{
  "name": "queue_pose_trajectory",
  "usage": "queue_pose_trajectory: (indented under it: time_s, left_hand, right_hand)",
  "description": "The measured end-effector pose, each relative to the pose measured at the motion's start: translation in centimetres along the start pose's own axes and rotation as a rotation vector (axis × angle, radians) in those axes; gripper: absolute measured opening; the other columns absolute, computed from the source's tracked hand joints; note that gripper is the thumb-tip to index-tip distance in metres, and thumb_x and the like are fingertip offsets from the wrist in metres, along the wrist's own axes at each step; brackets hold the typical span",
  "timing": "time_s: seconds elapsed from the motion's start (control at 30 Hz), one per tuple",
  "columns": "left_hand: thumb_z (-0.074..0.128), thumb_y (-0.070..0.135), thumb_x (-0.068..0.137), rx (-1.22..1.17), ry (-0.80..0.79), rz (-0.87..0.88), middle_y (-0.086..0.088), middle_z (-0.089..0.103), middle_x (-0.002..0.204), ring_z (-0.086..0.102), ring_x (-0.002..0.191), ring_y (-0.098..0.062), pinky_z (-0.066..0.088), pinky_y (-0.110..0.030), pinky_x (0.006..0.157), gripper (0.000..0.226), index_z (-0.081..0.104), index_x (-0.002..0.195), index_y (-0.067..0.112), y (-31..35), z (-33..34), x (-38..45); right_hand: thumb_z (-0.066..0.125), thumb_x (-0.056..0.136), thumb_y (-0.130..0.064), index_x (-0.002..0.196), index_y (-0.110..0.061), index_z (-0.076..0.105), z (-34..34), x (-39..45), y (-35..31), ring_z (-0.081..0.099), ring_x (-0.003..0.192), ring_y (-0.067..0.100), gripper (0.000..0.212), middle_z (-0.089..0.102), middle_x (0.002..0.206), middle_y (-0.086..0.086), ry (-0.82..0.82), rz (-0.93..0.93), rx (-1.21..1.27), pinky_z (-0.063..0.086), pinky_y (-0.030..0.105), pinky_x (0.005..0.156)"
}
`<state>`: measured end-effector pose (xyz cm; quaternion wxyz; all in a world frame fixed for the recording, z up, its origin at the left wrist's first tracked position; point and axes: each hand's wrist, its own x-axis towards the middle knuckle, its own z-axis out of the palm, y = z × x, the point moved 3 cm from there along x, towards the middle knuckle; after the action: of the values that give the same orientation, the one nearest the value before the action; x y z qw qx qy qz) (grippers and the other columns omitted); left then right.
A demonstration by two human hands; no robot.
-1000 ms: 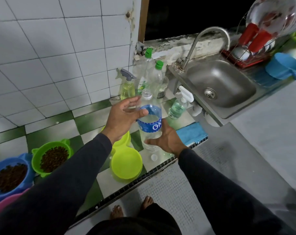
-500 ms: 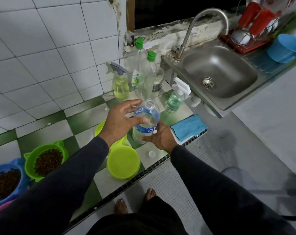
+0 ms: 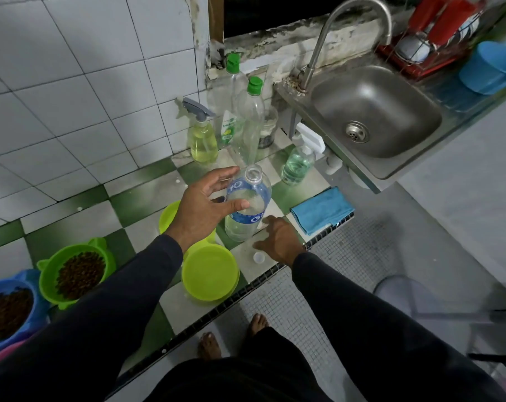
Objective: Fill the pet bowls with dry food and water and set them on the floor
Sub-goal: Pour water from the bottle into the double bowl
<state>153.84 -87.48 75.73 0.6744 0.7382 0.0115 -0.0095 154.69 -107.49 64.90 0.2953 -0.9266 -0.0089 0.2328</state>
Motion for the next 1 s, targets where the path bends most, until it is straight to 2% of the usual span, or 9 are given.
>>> queue_pose_trajectory:
  time_s: [0.17, 0.3, 0.47, 0.57, 0.67, 0.73, 0.8, 0.93, 1.0]
  left_hand:
    - [0.09, 0.02, 0.069, 0.024, -0.006, 0.009, 0.008, 0.066, 0.136, 0.063, 0.124, -0.012, 0.057, -0.04, 0.1, 0.074, 0.062, 0.137, 0.016, -0.4, 0.2, 0.1]
    - [0.091, 0.029, 0.067, 0.038, -0.011, 0.019, 0.008, 0.065, 0.137, 0.063, 0.125, -0.014, 0.055, -0.048, 0.103, 0.076, 0.063, 0.137, 0.02, -0.6, -0.2, 0.2]
    - [0.091, 0.028, 0.067, 0.03, -0.02, 0.026, 0.007, 0.066, 0.137, 0.064, 0.125, -0.017, 0.055, -0.046, 0.104, 0.075, 0.063, 0.136, 0.022, -0.5, -0.1, 0.1]
    - [0.091, 0.028, 0.067, 0.024, -0.024, 0.028, 0.009, 0.066, 0.137, 0.064, 0.125, -0.016, 0.055, -0.044, 0.103, 0.073, 0.063, 0.134, 0.026, -0.4, -0.1, 0.2]
    - [0.091, 0.029, 0.067, 0.014, -0.025, 0.029, 0.01, 0.065, 0.137, 0.063, 0.125, -0.015, 0.055, -0.04, 0.104, 0.072, 0.063, 0.134, 0.027, -0.4, -0.1, 0.3]
    - [0.09, 0.028, 0.066, 0.009, -0.021, 0.034, 0.009, 0.065, 0.137, 0.063, 0.125, -0.015, 0.055, -0.037, 0.103, 0.073, 0.063, 0.134, 0.026, -0.5, 0.0, 0.2]
    - [0.09, 0.027, 0.067, -0.003, -0.024, 0.037, 0.01, 0.065, 0.137, 0.063, 0.125, -0.015, 0.056, -0.035, 0.101, 0.073, 0.063, 0.135, 0.025, -0.5, 0.0, 0.2]
    - [0.088, 0.024, 0.07, -0.051, -0.047, 0.027, 0.011, 0.063, 0.141, 0.059, 0.13, -0.012, 0.057, -0.031, 0.098, 0.077, 0.058, 0.14, 0.03, -0.7, 0.0, -0.1]
    - [0.088, 0.023, 0.073, -0.041, -0.071, 0.009, 0.012, 0.06, 0.143, 0.056, 0.132, -0.009, 0.056, -0.032, 0.097, 0.084, 0.051, 0.147, 0.036, -1.0, 0.0, -0.2]
  right_hand:
    - [0.083, 0.082, -0.03, 0.136, -0.02, 0.057, 2.9, -1.7, 2.6, 0.052, 0.12, 0.025, 0.06, 0.049, 0.131, 0.008, -0.18, 0.016, -0.137, 0.041, 0.027, 0.093]
    - [0.079, 0.085, -0.029, 0.134, -0.021, 0.058, 4.3, -2.4, 3.4, 0.055, 0.115, 0.027, 0.054, 0.046, 0.13, 0.008, -0.153, -0.04, -0.198, 0.042, 0.028, 0.094]
    - [0.066, 0.094, -0.023, 0.131, -0.015, 0.061, 4.4, -2.5, 3.4, 0.056, 0.112, 0.029, 0.038, 0.051, 0.125, 0.011, -0.113, -0.06, -0.204, 0.048, 0.034, 0.096]
    - [0.067, 0.092, -0.02, 0.125, -0.012, 0.065, 4.1, -2.8, 3.2, 0.056, 0.107, 0.027, 0.034, 0.055, 0.119, 0.011, -0.045, -0.067, -0.148, 0.044, 0.028, 0.083]
    - [0.073, 0.085, -0.018, 0.117, -0.011, 0.067, 2.9, -2.8, 2.5, 0.056, 0.089, 0.022, 0.034, 0.056, 0.109, 0.008, 0.062, -0.063, -0.037, 0.037, 0.022, 0.071]
    - [0.076, 0.079, -0.018, 0.11, -0.014, 0.067, 1.4, -3.1, 1.2, 0.057, 0.079, 0.021, 0.032, 0.057, 0.103, 0.004, 0.164, -0.053, 0.079, 0.047, 0.029, 0.068]
    - [0.075, 0.072, -0.022, 0.099, -0.019, 0.063, -0.5, -3.5, -0.2, 0.063, 0.072, 0.027, 0.029, 0.06, 0.095, 0.004, 0.259, -0.051, 0.227, 0.058, 0.042, 0.066]
    - [0.07, 0.064, -0.029, 0.085, -0.031, 0.054, -5.3, -5.0, -3.5, 0.064, 0.068, 0.032, 0.026, 0.062, 0.081, 0.004, 0.411, -0.091, 0.41, 0.059, 0.049, 0.062]
    - [0.074, 0.068, -0.016, 0.084, -0.028, 0.055, -7.9, -6.0, -5.1, 0.064, 0.069, 0.034, 0.028, 0.061, 0.076, 0.002, 0.478, -0.114, 0.486, 0.058, 0.049, 0.062]
